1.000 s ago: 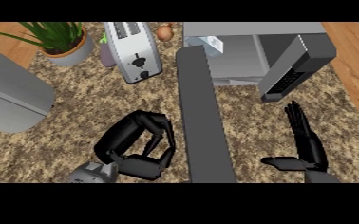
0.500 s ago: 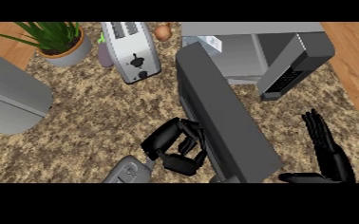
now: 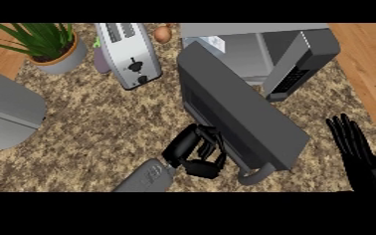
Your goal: Pick up the milk, place it into the microwave and close the microwave
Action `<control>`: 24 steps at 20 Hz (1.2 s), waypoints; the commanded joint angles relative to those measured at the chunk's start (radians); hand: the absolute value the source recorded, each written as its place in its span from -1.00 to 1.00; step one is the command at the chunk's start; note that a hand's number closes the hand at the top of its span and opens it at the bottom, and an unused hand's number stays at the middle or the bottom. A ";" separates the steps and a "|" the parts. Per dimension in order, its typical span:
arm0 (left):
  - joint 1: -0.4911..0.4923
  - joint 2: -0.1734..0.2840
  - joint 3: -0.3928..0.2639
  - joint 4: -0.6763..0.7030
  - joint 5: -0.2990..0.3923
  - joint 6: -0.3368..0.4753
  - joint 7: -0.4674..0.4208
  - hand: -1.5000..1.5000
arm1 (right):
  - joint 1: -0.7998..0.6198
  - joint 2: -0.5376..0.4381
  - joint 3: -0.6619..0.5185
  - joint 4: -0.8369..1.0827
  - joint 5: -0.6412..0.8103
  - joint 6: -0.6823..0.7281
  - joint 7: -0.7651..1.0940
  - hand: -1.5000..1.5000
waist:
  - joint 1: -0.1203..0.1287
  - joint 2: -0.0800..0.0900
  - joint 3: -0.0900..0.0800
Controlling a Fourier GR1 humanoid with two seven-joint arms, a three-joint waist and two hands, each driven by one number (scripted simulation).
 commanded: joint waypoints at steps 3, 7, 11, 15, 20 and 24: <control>-0.076 -0.005 -0.142 0.105 0.183 0.072 -0.022 1.00 | -0.011 -0.062 -0.026 -0.122 -0.106 0.088 0.071 -1.00 | -0.026 0.011 -0.001; -0.148 -0.005 -0.195 0.054 0.271 0.144 0.009 1.00 | 0.011 -0.065 0.011 -0.180 -0.126 0.108 0.104 -1.00 | -0.060 0.014 -0.001; -0.131 -0.005 -0.228 0.018 0.357 0.207 -0.035 1.00 | -0.004 -0.087 0.032 -0.241 -0.159 0.124 0.164 -1.00 | -0.084 0.021 -0.004; -0.181 -0.005 -0.207 0.018 0.423 0.292 -0.053 1.00 | 0.005 -0.117 0.037 -0.315 -0.173 0.133 0.204 -1.00 | -0.111 0.019 -0.005; -0.231 -0.005 -0.162 0.015 0.522 0.413 -0.054 1.00 | -0.025 -0.177 -0.002 -0.333 -0.195 0.153 0.227 -1.00 | -0.131 0.024 -0.004; -0.286 -0.005 -0.161 0.026 0.588 0.468 -0.044 -1.00 | -0.052 -0.187 -0.026 -0.340 -0.222 0.144 0.240 -1.00 | -0.156 0.033 -0.003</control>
